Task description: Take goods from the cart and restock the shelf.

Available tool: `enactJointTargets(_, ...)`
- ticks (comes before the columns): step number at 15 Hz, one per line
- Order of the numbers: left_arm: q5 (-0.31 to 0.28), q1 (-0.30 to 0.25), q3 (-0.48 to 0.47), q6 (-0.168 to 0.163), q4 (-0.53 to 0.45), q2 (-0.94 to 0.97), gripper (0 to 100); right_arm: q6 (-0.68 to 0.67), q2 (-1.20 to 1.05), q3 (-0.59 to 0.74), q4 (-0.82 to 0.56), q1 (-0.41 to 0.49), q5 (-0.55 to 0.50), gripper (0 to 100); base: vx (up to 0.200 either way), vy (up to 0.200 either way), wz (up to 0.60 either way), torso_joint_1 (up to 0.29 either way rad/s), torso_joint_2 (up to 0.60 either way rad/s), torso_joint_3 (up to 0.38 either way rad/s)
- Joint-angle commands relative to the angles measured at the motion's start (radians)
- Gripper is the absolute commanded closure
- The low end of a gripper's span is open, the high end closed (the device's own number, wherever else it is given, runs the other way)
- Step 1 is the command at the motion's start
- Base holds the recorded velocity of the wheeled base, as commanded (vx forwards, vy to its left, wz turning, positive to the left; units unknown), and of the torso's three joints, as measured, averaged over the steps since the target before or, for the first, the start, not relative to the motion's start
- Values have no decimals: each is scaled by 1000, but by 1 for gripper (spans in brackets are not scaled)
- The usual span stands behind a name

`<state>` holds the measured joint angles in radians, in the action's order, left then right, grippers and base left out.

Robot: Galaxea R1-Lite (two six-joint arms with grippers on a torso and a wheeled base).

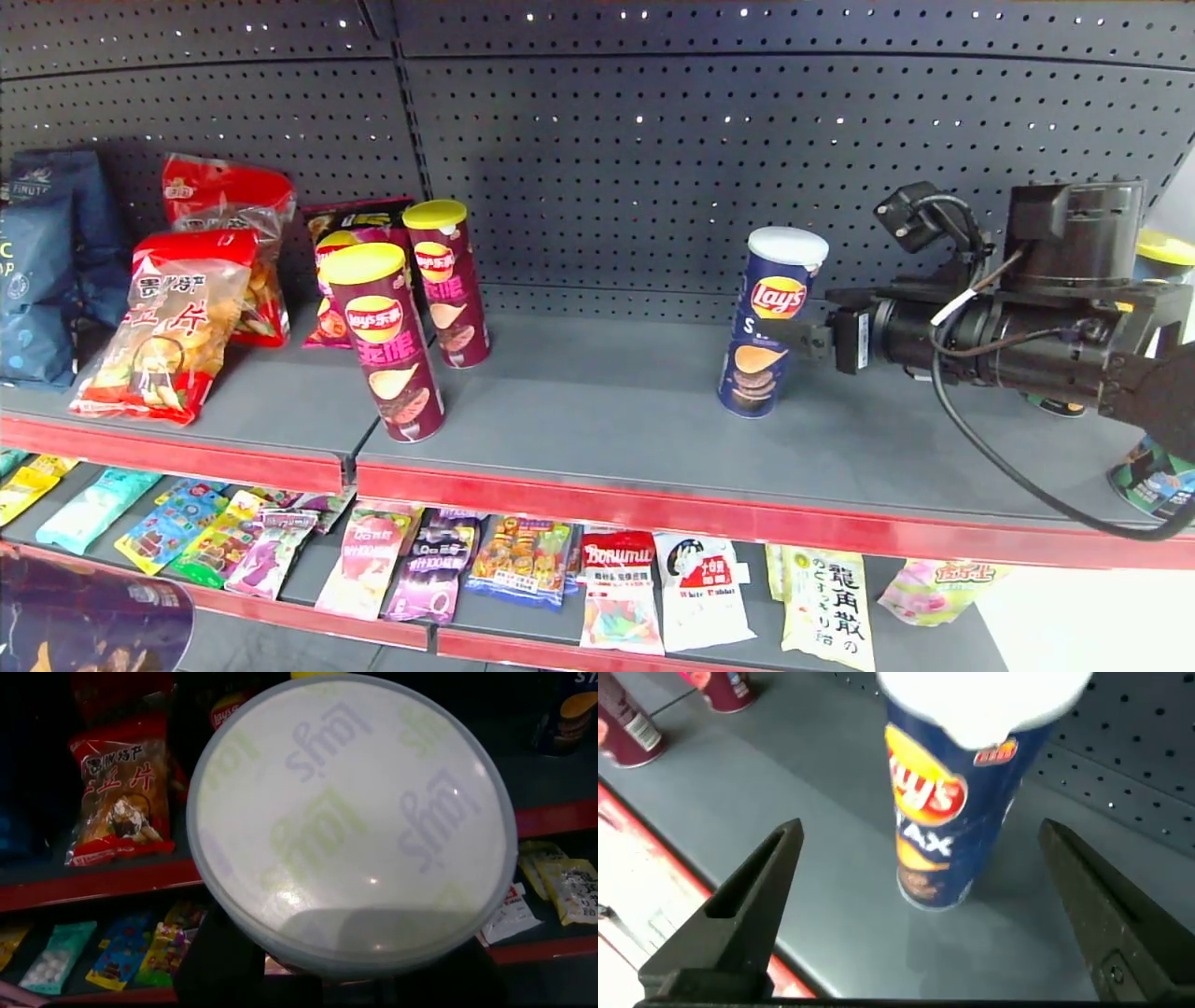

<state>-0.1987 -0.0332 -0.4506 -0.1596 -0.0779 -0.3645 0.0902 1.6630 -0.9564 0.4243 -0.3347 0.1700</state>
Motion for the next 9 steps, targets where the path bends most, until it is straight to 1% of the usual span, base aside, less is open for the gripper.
enactJointTargets(1,-1,-1,0,0,0,-4,100,0,34,-10,8,-3,0,0,0,0,0,0,0,0)
enactJointTargets(2,-1,-1,0,0,0,-2,100,0,61,-19,36,-4,-1,0,0,0,0,0,0,0)
enactJointTargets(4,1,-1,1,0,0,-1,100,-1,87,-30,39,-4,-1,0,0,0,0,0,0,0)
enactJointTargets(9,1,-1,1,0,0,-2,100,-1,143,-104,39,-3,-3,0,0,0,0,0,0,0)
